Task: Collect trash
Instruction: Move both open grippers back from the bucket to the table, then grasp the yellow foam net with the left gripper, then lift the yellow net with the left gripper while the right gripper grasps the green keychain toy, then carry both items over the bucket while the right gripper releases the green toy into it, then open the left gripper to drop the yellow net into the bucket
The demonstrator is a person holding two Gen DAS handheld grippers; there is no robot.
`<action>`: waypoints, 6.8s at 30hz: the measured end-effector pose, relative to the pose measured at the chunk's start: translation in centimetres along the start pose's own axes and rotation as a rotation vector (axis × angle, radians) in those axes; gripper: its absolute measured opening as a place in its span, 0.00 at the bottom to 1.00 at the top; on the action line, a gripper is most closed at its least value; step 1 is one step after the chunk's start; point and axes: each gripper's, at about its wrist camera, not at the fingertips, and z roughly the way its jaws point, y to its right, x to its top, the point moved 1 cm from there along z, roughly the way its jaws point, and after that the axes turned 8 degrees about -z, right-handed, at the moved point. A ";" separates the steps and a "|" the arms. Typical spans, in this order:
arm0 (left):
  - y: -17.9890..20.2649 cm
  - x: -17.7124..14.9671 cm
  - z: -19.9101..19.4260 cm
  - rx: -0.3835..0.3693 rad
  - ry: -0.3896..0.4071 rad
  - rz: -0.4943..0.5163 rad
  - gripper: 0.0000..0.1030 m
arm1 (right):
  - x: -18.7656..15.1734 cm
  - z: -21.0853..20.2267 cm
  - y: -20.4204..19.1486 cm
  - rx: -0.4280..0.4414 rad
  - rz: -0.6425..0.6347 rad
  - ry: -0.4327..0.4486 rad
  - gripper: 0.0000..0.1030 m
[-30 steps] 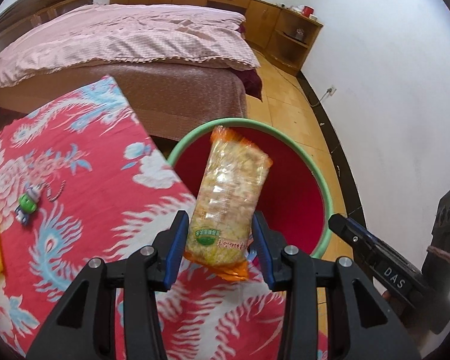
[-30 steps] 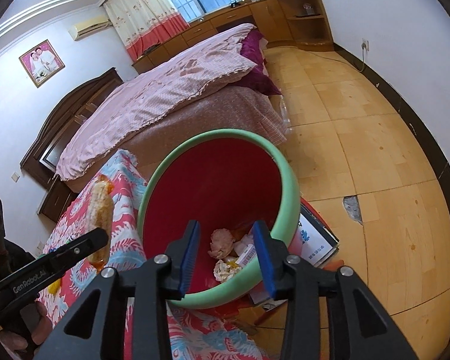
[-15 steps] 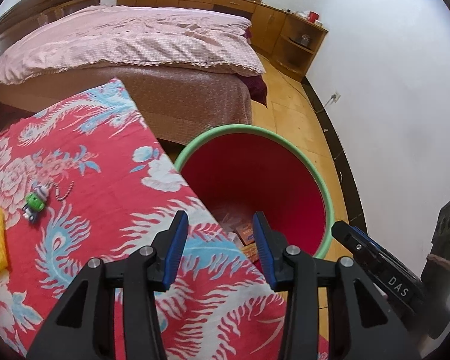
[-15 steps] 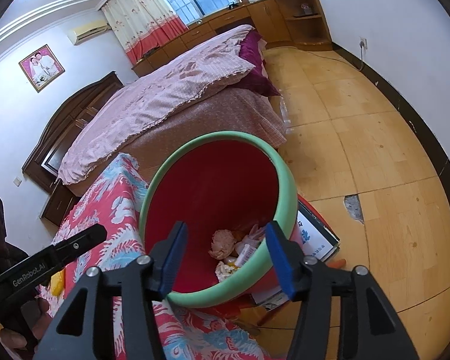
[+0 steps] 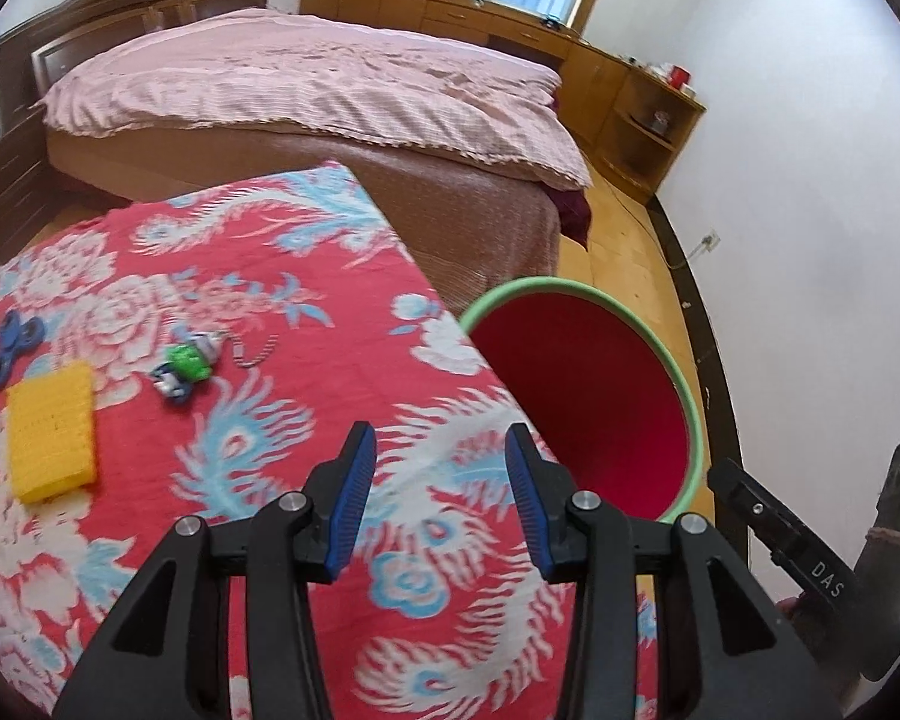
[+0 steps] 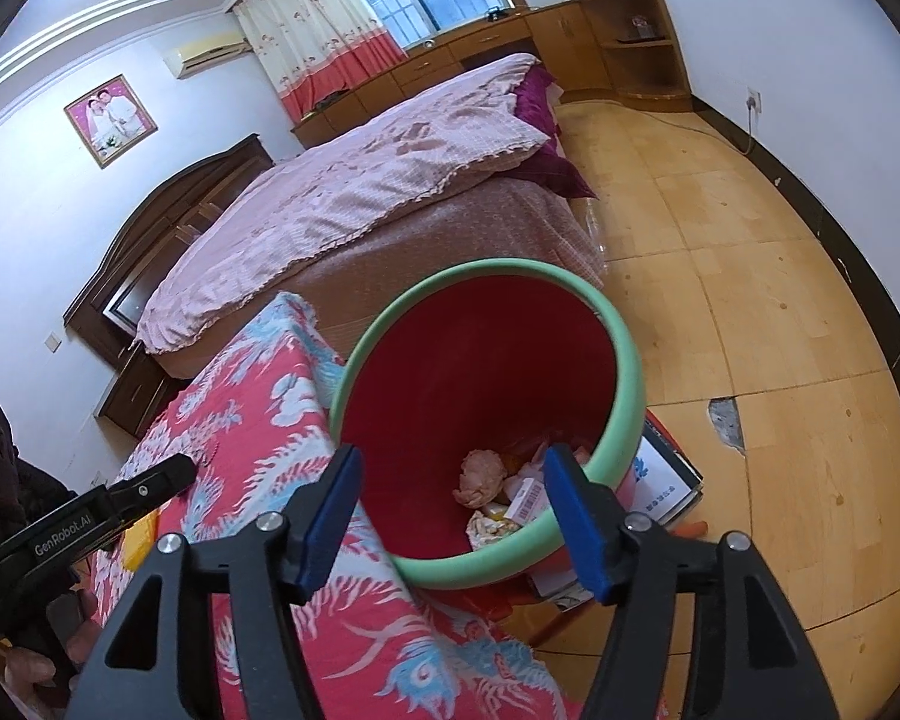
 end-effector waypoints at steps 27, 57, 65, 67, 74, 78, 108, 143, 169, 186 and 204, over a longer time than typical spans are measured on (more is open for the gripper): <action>-15.1 0.6 -5.2 0.205 0.091 -0.236 0.44 | -1.1 0.6 -7.5 0.049 -0.123 -0.051 0.69; -21.6 0.5 -1.9 0.193 0.051 -0.347 0.20 | -2.1 4.2 -13.1 0.059 -0.233 -0.127 0.70; -21.6 0.7 -3.4 0.133 0.107 -0.340 0.11 | -1.9 5.2 -15.2 0.063 -0.277 -0.142 0.70; -21.9 0.9 -4.0 0.132 0.135 -0.346 0.10 | -1.9 5.5 -16.0 0.071 -0.292 -0.147 0.70; -23.9 1.1 -6.6 0.181 0.260 -0.380 0.10 | -1.7 7.0 -19.8 0.085 -0.361 -0.151 0.70; -25.3 1.0 -7.2 0.201 0.294 -0.415 0.10 | -1.9 8.5 -22.5 0.100 -0.402 -0.161 0.70; -27.4 0.0 -6.1 0.174 0.255 -0.478 0.10 | -2.3 16.3 -28.6 0.006 -0.467 -0.176 0.40; -19.8 0.4 -7.9 0.082 0.257 -0.320 0.10 | -2.2 3.7 -18.7 0.068 -0.333 -0.061 0.39; -6.3 1.2 -4.5 -0.037 0.142 -0.114 0.10 | 0.3 1.0 -7.1 -0.005 -0.128 0.015 0.39; 1.5 2.3 1.7 -0.084 0.075 0.016 0.10 | 1.1 3.6 -1.1 -0.028 -0.021 -0.020 0.42; 4.2 1.7 5.9 -0.101 -0.011 0.085 0.33 | 1.2 3.1 1.3 -0.039 0.029 -0.006 0.52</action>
